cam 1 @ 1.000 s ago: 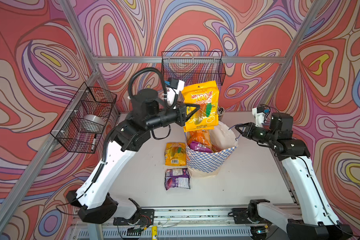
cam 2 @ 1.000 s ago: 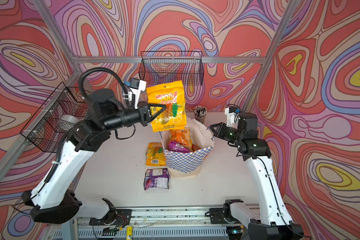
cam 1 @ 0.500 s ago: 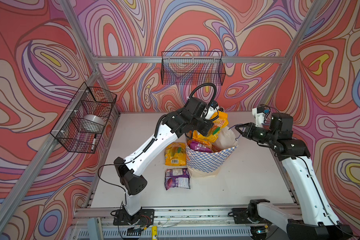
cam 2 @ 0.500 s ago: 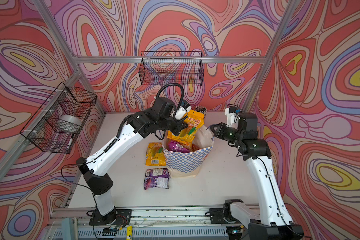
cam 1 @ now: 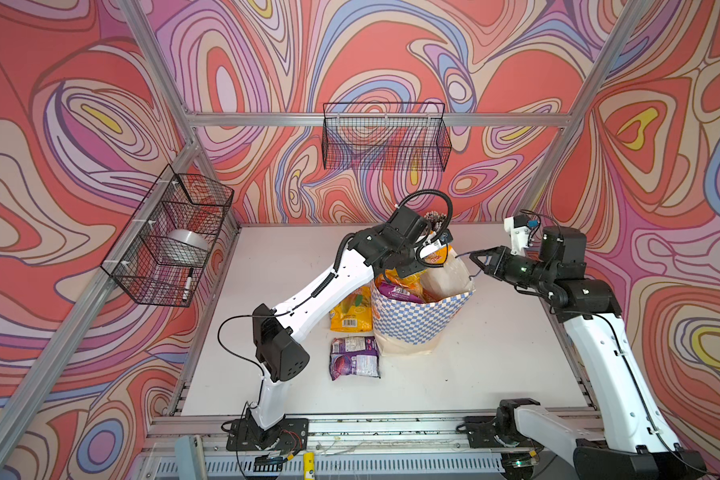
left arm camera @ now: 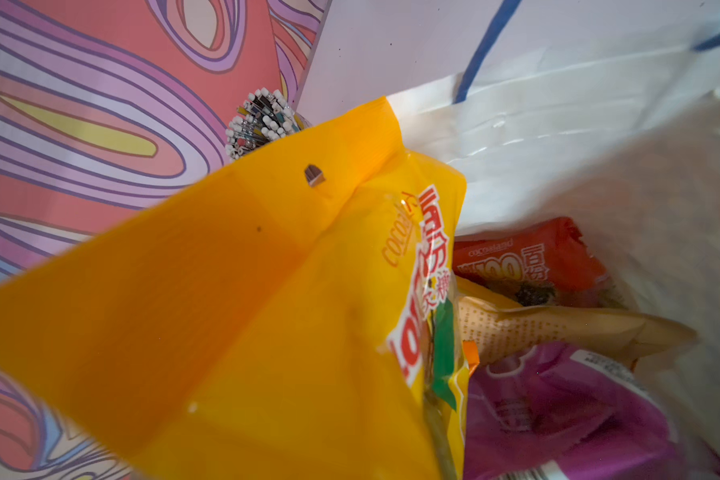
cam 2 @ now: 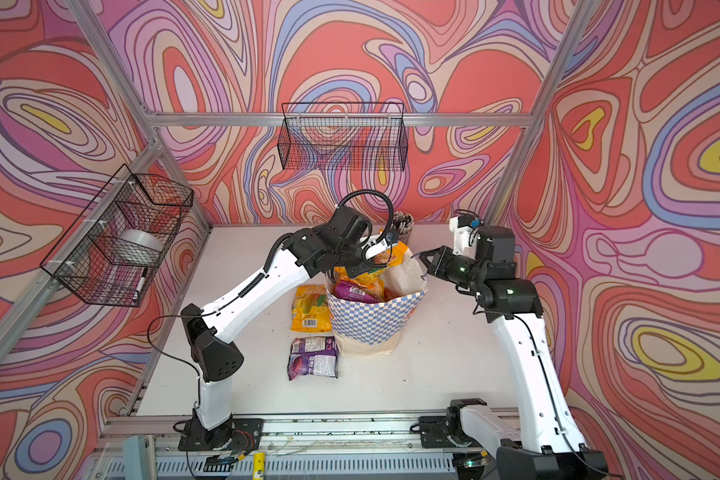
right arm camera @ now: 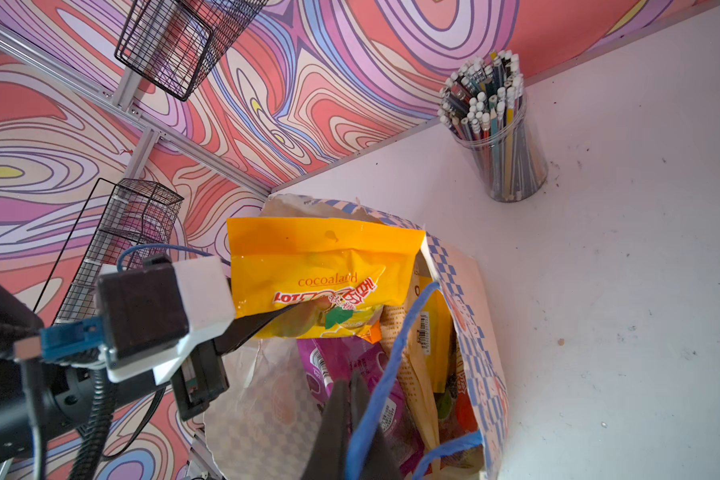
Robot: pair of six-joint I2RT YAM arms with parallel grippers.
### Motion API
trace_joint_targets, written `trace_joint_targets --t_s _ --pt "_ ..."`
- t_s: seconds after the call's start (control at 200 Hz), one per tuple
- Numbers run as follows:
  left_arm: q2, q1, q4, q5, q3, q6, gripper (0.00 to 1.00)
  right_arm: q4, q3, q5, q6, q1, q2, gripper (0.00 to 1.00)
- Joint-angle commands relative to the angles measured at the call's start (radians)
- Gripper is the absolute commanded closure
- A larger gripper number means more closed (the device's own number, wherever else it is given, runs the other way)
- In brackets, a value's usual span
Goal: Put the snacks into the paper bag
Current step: 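Lower the yellow pack into the bag held by the right gripper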
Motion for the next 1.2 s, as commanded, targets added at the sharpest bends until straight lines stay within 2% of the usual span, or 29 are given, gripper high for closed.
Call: trace_joint_targets --t_s 0.0,0.105,0.235,0.331,0.551,0.641,0.721,0.791,0.921,1.032,1.197 --pt "-0.047 -0.006 0.054 -0.149 -0.054 0.218 1.0 0.011 0.003 -0.018 0.005 0.002 -0.014 1.0" --pt "-0.091 -0.024 0.044 -0.151 -0.113 0.278 1.0 0.013 0.006 -0.022 0.01 0.001 -0.014 1.0" --pt "-0.134 -0.033 0.033 -0.131 -0.145 0.277 1.0 0.016 0.006 -0.023 0.013 0.002 -0.014 1.0" --pt "-0.14 -0.042 0.088 -0.183 -0.187 0.321 1.0 0.022 0.002 -0.033 0.02 0.002 -0.009 1.0" --pt "0.002 -0.044 0.147 -0.361 -0.124 0.434 1.0 0.037 0.003 -0.056 0.028 0.002 -0.003 1.0" --pt "0.074 -0.043 0.161 -0.416 -0.053 0.453 1.0 0.052 0.003 -0.081 0.042 0.003 0.002 1.0" --pt "0.144 -0.045 0.09 -0.406 0.031 0.43 1.0 0.055 0.008 -0.089 0.047 0.004 0.005 1.0" --pt "0.166 -0.058 0.032 -0.372 0.038 0.415 1.0 0.053 0.015 -0.089 0.047 0.005 0.005 1.0" --pt "0.16 -0.076 -0.06 -0.305 0.033 0.372 0.88 0.05 0.019 -0.088 0.043 0.005 0.002 1.0" --pt "0.131 -0.081 -0.108 -0.272 0.082 0.323 0.64 0.049 0.016 -0.09 0.041 0.005 0.006 1.0" --pt "0.058 -0.086 -0.051 -0.284 0.105 0.267 0.27 0.063 0.014 -0.088 0.051 0.005 0.009 1.0"
